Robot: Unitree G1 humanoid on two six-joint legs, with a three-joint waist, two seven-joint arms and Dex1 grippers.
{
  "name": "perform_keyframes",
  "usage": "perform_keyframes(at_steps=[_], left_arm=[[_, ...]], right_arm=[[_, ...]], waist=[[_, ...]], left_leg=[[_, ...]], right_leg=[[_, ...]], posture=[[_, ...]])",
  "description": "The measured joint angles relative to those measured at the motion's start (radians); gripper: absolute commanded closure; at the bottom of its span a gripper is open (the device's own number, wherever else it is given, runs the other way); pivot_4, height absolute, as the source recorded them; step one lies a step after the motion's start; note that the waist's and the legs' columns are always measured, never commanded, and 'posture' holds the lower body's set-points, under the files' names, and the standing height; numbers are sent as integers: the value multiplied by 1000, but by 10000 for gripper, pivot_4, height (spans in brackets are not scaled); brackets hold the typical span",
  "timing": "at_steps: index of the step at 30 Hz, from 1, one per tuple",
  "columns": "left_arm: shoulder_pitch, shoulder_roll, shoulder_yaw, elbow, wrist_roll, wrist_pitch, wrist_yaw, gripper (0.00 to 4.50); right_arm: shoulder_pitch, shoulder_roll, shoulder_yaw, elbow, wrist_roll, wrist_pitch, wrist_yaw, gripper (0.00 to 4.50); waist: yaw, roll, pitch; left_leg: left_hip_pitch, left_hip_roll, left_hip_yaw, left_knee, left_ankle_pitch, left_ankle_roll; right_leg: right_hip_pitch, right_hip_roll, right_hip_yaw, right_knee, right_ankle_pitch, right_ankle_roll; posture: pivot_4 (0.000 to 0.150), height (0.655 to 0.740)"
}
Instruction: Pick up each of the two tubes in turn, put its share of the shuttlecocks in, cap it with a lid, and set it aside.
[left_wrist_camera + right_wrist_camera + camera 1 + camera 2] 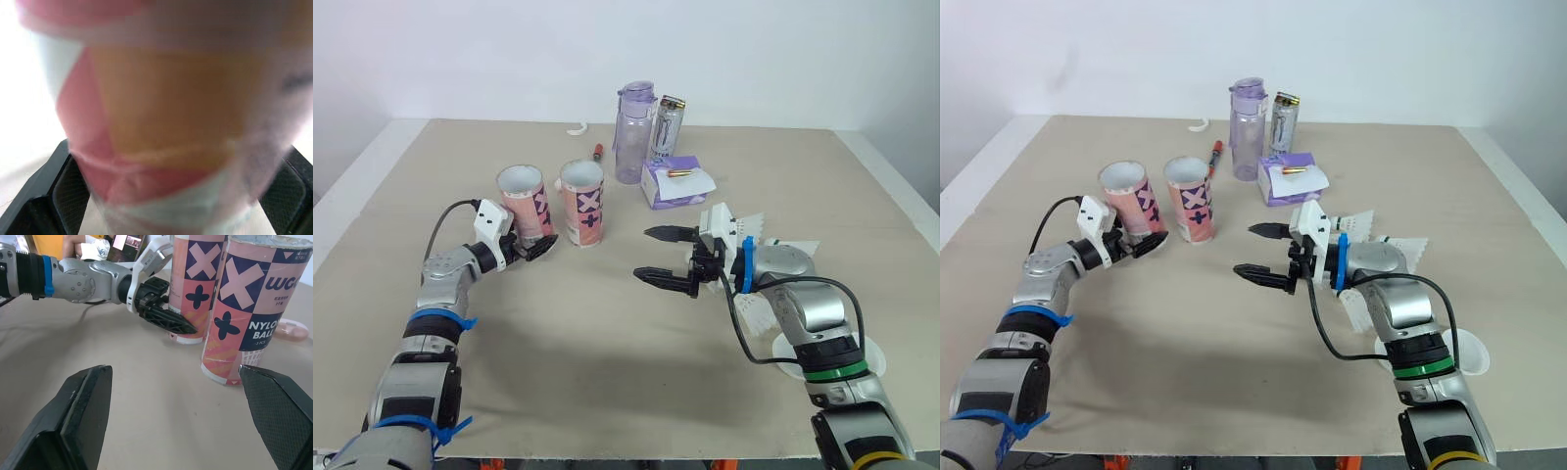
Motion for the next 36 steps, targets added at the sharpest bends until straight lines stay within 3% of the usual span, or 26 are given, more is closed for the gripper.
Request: perform_keyframes(at_steps=[12,14,15,16,18,29,33,36], left_arm=[[-37,-21,15,99,21,-74,1,0],[-37,-21,14,103,31,-86,1,5202],[-37,-21,14,103,31,-86,1,5426],[-37,-21,7,105,42,-102,1,11331],[-38,-21,5,107,46,-114,2,14650],[-42,-12,5,121,61,-151,2,14650],[39,29,5,7,58,-153,-38,14650],[161,73,-5,-188,42,-118,-90,14650]], right_arm=[[21,-11,-3,-21,1,16,-8,651],[21,-11,-3,-22,1,17,-8,0],[21,-11,-3,-22,1,17,-8,0],[22,-12,-4,-22,1,20,-8,0],[23,-12,-4,-23,1,21,-8,0],[34,-11,-4,-45,4,27,-13,0],[65,-11,-12,-88,23,38,-28,0],[99,-14,-24,-150,44,52,-30,0]], waist=[[1,0,0],[1,0,0],[1,0,0],[1,0,0],[1,0,0],[1,0,0],[0,0,0],[0,0,0]], left_leg=[[-2,0,-3,6,0,0],[-3,0,-3,7,0,0],[-3,0,-3,7,0,0],[-3,0,-3,8,0,0],[-3,0,-3,8,0,0],[-3,0,-3,9,0,0],[-3,1,-3,8,0,0],[-3,1,-3,8,0,0]], right_leg=[[0,1,-2,2,1,1],[0,1,-2,3,1,1],[0,0,-2,3,1,1],[0,0,-2,3,1,1],[0,0,-2,4,1,1],[0,1,-2,5,1,1],[-1,1,-2,6,1,1],[-1,1,-2,6,1,1]], posture=[[1500,7400],[1500,7400],[1500,7400],[1500,7400],[1500,7400],[1500,7400],[1500,7400],[1500,7400]])
